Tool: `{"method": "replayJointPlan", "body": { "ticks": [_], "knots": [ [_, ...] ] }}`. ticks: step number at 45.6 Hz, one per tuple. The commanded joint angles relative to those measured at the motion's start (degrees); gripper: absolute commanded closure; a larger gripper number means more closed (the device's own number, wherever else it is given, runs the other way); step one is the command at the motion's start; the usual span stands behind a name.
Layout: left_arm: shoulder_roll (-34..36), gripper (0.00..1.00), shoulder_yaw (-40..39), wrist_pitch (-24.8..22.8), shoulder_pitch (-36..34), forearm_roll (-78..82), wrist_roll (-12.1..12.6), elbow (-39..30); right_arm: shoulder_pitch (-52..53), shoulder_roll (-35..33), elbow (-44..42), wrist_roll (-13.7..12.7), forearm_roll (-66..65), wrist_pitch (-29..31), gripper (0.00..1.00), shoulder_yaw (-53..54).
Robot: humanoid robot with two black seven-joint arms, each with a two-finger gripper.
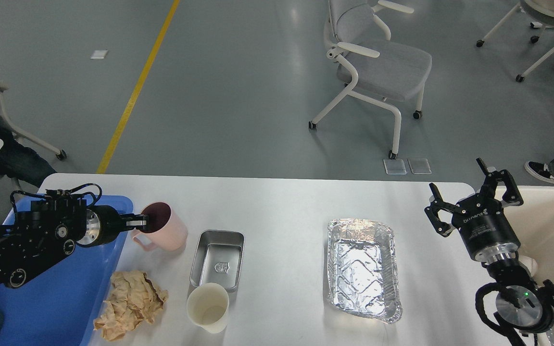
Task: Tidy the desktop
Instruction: 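Grasp the pink mug rim with the left gripper, then lift the pink mug and lower it into the blue tray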
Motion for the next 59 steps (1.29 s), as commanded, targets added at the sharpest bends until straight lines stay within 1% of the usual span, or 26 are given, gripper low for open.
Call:
{"method": "replayJointPlan", "body": {
  "ticks": [1,4,8,13,18,24,28,29,33,39,44,55,59],
  "knots": [
    [2.76,1.00,-0.86,-4.51,-5.57,-0.65,-0.93,-0.85,0.09,0.06,0.00,-0.08,0.00,-0.03,0.00,0.07],
    [5.66,1.00,-1.22,-7.50,-8.30,-0.56,-1.37,-1.37,0.18,0.06,0.08,-0.08,0.00,-0.12,0.00,-0.02],
    [8.56,1.00,-1.13,-9.44,-11.64,-0.56,-1.46,-2.78,0.44,0.15,0.08,-0.08,0.00,-0.47,0.00,-0.02],
    [14.45,1.00,-1.22,-11.82,-13.40,-0.48,-1.46,-7.43,0.62,0.33,0.08,-0.08,0.00,-0.73,0.00,-0.20],
    [20.60,1.00,-1.04,-12.08,-13.32,-0.48,-1.46,-13.84,0.71,0.24,0.43,-0.08,0.00,-0.82,0.00,-0.37],
    [30.87,1.00,-0.78,-11.64,-12.70,-0.48,-1.29,-21.84,0.62,0.06,0.70,-0.08,0.00,-0.91,0.00,-0.46],
    [37.91,1.00,-1.04,-12.70,-13.05,-0.56,-1.64,-25.27,0.71,-0.03,0.79,-0.08,0.00,-0.91,0.00,-0.46],
    [39.58,1.00,-1.04,-12.96,-13.14,-0.56,-1.90,-25.72,0.71,-0.03,0.79,-0.08,0.00,-0.91,0.00,-0.46],
    [44.07,1.00,-1.13,-13.67,-13.23,-0.56,-4.27,-26.51,0.97,0.15,0.87,-0.08,0.00,-0.91,0.00,-0.64],
    [45.83,1.00,-0.08,-11.65,-11.56,-0.74,-4.54,-26.51,1.06,0.59,0.96,-0.08,0.00,-0.91,0.00,-0.99],
    [45.75,0.99,1.86,-6.38,-6.56,-1.18,-4.63,-26.51,1.06,0.42,1.23,-0.08,0.00,-0.91,0.00,-1.08],
    [41.62,0.99,2.03,-0.22,4.96,-1.27,-4.72,-25.90,0.97,0.06,1.23,-0.08,0.00,-0.91,0.00,-0.99],
    [39.69,0.98,1.95,1.10,9.09,-1.27,-4.63,-25.46,0.88,0.06,1.23,-0.08,0.00,-0.91,0.00,-0.99]
  ]
}}
